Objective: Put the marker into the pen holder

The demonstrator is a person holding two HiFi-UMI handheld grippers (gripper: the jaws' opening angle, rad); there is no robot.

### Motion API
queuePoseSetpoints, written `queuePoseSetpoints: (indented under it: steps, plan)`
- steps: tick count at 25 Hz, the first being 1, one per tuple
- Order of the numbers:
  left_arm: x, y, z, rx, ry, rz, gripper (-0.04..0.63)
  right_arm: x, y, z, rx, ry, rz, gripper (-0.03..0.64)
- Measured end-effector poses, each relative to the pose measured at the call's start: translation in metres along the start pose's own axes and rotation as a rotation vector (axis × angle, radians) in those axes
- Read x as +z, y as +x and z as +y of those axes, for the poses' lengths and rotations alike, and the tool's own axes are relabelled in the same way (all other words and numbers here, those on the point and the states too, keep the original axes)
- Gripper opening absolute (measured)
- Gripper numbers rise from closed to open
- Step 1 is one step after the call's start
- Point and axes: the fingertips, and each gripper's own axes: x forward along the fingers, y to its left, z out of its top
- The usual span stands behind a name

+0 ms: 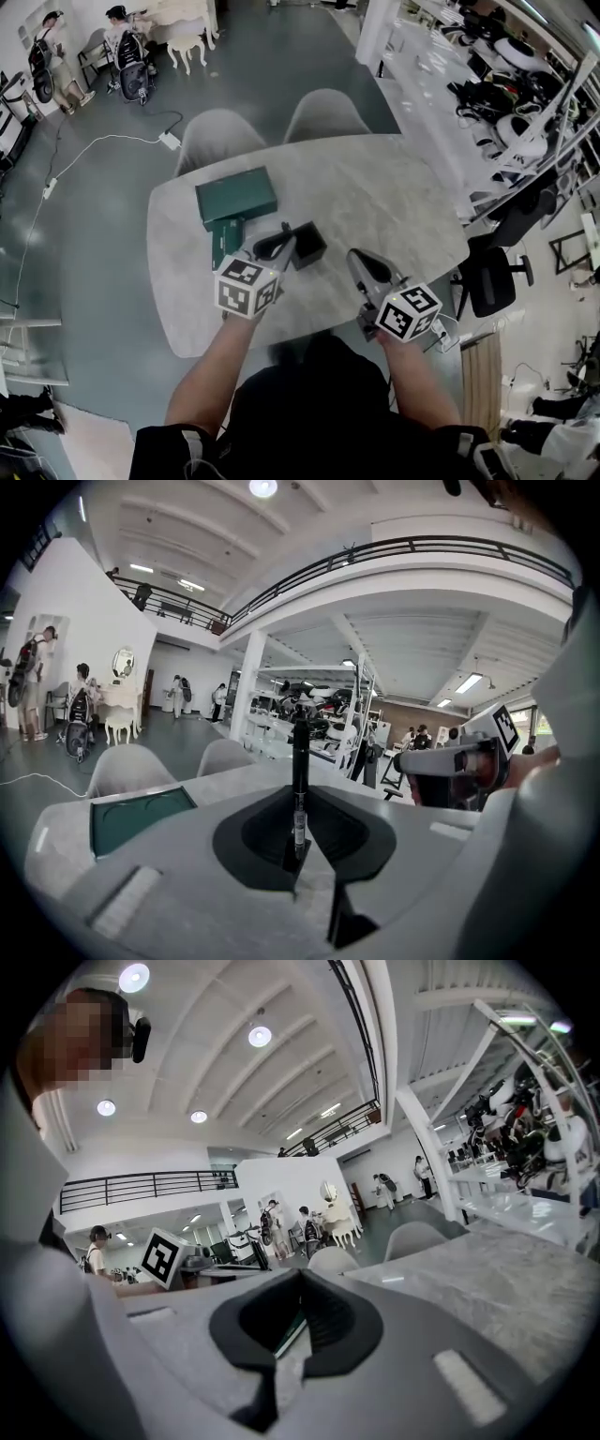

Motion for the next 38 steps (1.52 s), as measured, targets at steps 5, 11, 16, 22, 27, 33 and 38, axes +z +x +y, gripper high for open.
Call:
queuePoseSetpoints:
  steps: [5, 11, 16, 22, 27, 33, 38]
  plan:
    - [-0.017, 0.047, 0.013, -0.036, -0.007, 0.071, 0.051, 0.000, 0.012, -0.030, -0.027, 0.033, -0.002, 0.003]
    - [-0.037, 0.103, 0.027, -0.032, -0.029, 0.157, 0.051, -0.006, 0.027, -0.075, -0.024, 0.084, 0.020, 0.002]
    - [-0.049, 0.135, 0.031, -0.031, -0.017, 0.218, 0.051, -0.010, 0.034, -0.099, -0.018, 0.110, 0.042, 0.003]
    - [-0.061, 0.167, 0.035, -0.035, -0.020, 0.259, 0.052, -0.015, 0.039, -0.119, -0.011, 0.130, 0.057, 0.003]
    - [-0.066, 0.180, 0.041, -0.021, -0.006, 0.266, 0.051, -0.018, 0.041, -0.127, -0.012, 0.136, 0.064, 0.002]
    - [-0.071, 0.192, 0.048, -0.013, -0.002, 0.275, 0.052, -0.021, 0.044, -0.130, 0.001, 0.138, 0.080, 0.003]
    - [-0.079, 0.198, 0.053, -0.016, 0.005, 0.293, 0.052, -0.026, 0.044, -0.133, -0.003, 0.141, 0.089, 0.003]
